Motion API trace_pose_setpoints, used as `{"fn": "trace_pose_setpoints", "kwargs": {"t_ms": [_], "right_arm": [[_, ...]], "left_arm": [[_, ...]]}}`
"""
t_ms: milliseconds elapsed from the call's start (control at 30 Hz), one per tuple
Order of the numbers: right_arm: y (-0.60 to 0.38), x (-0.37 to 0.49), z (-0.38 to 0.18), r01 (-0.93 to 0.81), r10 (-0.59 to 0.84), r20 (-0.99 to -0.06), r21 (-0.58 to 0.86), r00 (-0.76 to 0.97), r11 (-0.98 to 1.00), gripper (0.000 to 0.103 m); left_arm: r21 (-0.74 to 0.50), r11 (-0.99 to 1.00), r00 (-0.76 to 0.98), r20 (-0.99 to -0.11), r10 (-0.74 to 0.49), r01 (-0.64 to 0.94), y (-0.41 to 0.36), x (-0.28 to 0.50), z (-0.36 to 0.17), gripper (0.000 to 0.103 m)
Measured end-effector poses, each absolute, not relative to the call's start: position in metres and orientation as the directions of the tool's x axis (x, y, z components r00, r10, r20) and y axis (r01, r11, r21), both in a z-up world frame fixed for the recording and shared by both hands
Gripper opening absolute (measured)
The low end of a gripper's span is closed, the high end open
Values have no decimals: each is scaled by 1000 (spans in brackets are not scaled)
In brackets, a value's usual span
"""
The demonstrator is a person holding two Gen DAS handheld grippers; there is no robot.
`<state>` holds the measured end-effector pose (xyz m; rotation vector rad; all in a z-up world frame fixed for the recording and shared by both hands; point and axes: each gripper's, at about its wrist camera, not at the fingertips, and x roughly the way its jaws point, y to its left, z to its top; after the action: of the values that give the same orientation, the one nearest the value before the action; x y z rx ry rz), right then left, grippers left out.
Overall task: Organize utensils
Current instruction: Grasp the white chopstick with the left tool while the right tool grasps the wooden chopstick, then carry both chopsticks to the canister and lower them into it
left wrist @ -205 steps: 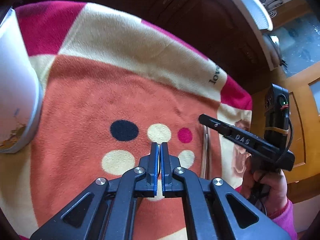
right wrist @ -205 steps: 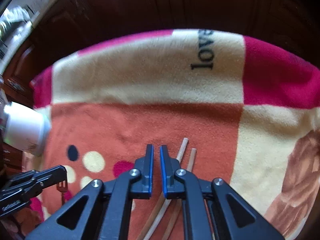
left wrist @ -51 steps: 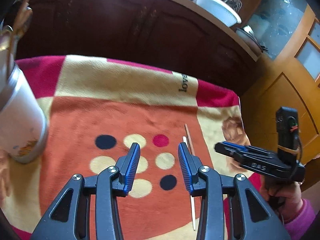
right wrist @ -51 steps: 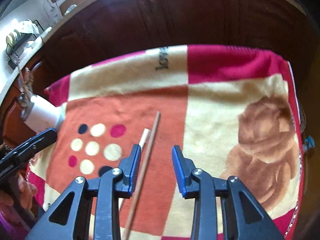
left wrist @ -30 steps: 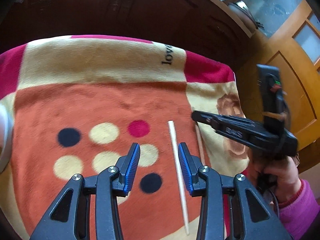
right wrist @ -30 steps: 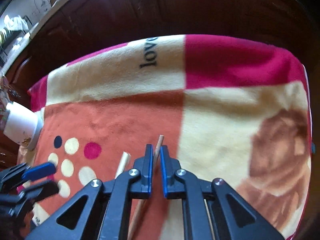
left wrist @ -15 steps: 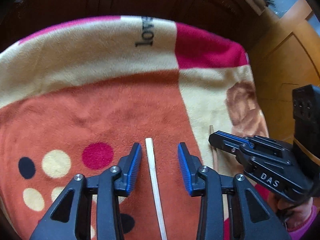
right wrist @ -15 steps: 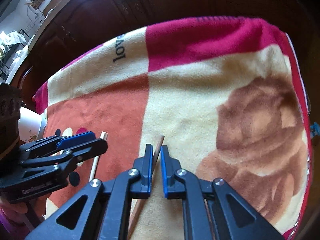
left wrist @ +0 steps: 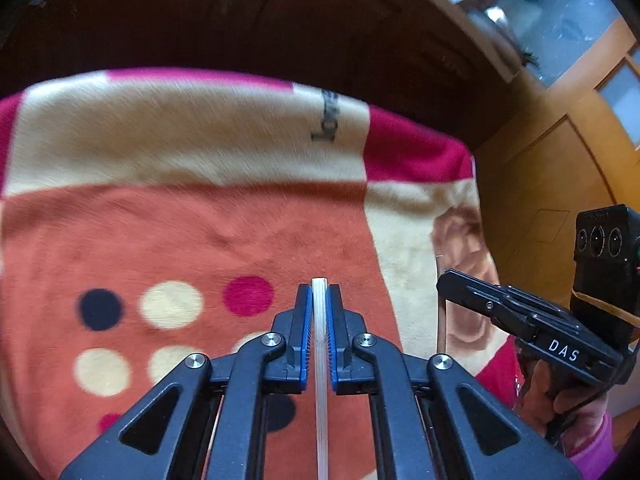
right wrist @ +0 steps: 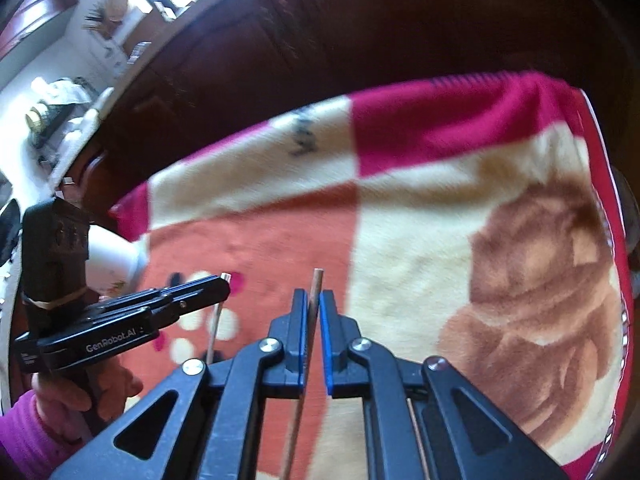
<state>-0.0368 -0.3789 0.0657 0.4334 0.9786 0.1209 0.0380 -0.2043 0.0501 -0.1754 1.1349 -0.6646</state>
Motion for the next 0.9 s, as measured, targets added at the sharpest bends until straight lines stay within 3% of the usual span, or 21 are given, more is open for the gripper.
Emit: {"fn": "trace_pose_setpoints", "kwargs": {"t_ms": [233, 900], "right_arm": [[-339, -38, 120, -42, 322, -728, 374, 606, 926, 5], [-215, -8, 230, -263, 373, -625, 264, 686, 928, 5]], "left_arm": [[-424, 806, 395, -714, -578, 412, -152, 23, 108, 33], [-324, 889, 612, -644, -458, 324, -37, 19, 182, 33]]}}
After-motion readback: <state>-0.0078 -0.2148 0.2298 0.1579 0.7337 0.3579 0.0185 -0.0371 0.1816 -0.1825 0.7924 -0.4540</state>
